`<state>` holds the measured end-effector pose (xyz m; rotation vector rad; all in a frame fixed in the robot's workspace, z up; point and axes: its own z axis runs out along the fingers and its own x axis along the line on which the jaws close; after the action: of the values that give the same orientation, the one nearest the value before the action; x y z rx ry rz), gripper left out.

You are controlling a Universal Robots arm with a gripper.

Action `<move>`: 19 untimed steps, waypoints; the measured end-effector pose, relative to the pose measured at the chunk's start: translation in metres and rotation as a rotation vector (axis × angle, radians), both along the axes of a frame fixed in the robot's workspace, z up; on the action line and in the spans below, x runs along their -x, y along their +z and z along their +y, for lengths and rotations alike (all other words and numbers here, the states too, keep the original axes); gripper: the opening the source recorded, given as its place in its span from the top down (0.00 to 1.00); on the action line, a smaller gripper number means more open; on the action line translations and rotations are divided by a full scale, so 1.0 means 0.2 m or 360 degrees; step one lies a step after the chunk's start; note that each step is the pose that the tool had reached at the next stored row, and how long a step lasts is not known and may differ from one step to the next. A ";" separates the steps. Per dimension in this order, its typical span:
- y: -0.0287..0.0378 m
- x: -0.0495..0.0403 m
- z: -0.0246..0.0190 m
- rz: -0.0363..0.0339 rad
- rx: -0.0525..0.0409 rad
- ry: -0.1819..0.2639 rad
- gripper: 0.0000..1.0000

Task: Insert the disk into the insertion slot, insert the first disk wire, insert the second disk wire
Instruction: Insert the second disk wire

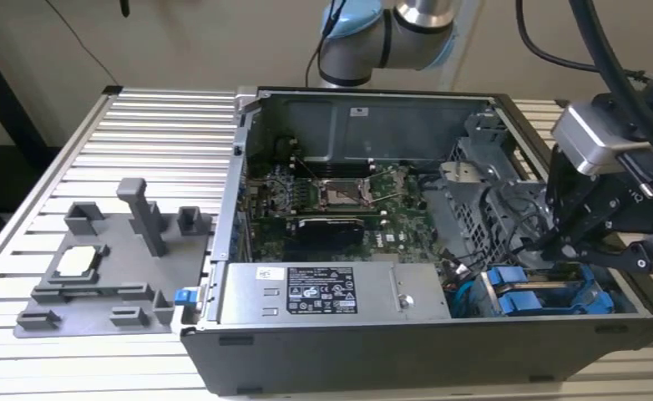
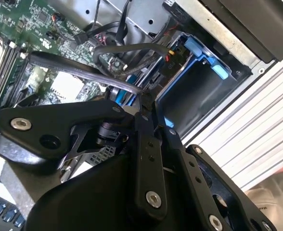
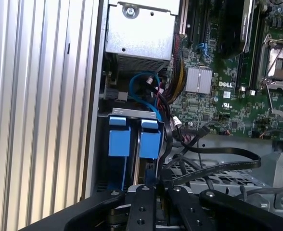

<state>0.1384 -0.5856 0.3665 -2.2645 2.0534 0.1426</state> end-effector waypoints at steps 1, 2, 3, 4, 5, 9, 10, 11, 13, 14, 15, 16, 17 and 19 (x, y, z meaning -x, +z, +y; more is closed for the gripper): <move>-0.004 -0.002 0.000 0.0000 0.0000 0.0000 0.84; -0.008 -0.005 0.000 0.0000 0.0000 0.0000 0.84; -0.012 -0.008 0.000 0.0000 0.0000 0.0000 0.84; -0.015 -0.010 0.000 0.0000 0.0000 0.0000 0.84; -0.020 -0.013 0.000 0.0000 0.0000 0.0000 0.84; -0.036 -0.023 0.000 0.0000 0.0000 -0.0001 0.84; -0.039 -0.025 0.000 0.0000 0.0000 -0.0001 0.84; -0.043 -0.026 0.000 0.0000 0.0000 -0.0001 0.84; -0.051 -0.029 0.002 -0.0001 0.0000 -0.0003 0.84; -0.055 -0.030 0.003 -0.0001 0.0000 -0.0004 0.84; -0.059 -0.031 0.004 -0.0001 0.0000 -0.0005 0.84; -0.062 -0.032 0.005 -0.0001 0.0000 -0.0006 0.84; -0.064 -0.033 0.006 -0.0001 0.0000 -0.0007 0.84; -0.070 -0.034 0.007 -0.0001 0.0000 -0.0012 0.84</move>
<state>0.1452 -0.5842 0.3525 -2.2566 2.0614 0.1416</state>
